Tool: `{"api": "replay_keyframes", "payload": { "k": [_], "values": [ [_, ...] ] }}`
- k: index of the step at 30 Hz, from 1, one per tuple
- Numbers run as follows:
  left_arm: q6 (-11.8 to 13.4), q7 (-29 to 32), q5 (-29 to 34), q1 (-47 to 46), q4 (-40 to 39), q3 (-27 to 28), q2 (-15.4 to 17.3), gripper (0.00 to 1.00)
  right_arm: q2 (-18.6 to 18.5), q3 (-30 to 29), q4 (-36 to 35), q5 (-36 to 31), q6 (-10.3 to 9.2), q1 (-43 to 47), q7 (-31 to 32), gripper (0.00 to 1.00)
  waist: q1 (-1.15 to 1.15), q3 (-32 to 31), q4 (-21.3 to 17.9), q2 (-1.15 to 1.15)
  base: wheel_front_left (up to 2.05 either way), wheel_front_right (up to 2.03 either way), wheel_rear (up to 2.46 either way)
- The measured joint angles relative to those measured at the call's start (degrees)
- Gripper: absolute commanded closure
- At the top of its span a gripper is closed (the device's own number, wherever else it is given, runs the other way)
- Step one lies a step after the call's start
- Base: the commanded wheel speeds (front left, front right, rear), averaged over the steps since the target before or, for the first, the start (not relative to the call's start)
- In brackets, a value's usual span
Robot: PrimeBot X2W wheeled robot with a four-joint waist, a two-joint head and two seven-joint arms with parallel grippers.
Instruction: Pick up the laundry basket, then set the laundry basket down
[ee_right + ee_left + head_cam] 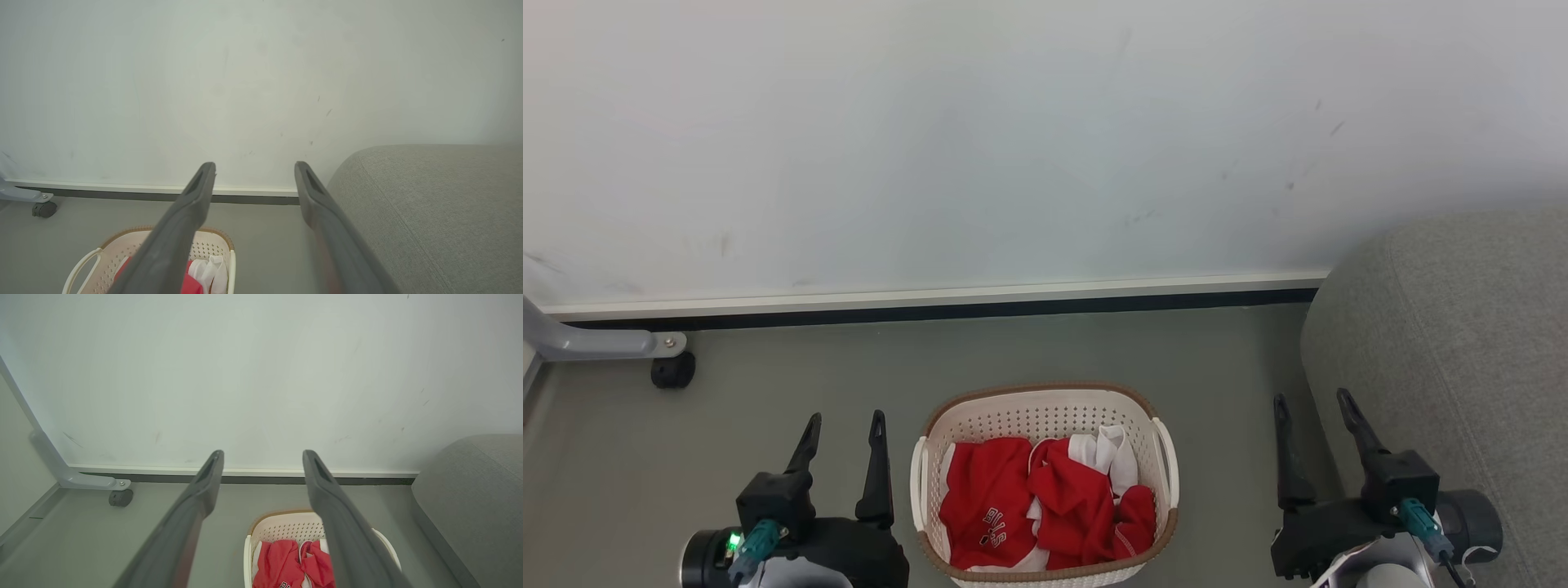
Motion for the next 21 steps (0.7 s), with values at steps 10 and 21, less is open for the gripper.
{"api": "replay_keyframes", "payload": {
  "k": [10,21],
  "values": [
    [0.00,0.01,0.29,0.00,0.91,0.69,-0.01,0.00,0.20,-0.47,-0.09,0.35,0.00,0.02,0.00,0.00,0.00,0.00,-0.02,0.00,0.00,0.00,0.00],
    [0.00,0.66,0.51,0.00,1.62,0.64,0.00,0.00,0.33,-0.64,-0.01,0.35,0.00,0.08,0.01,0.00,0.00,-0.14,0.36,0.00,0.00,0.00,0.00]
  ]
}}
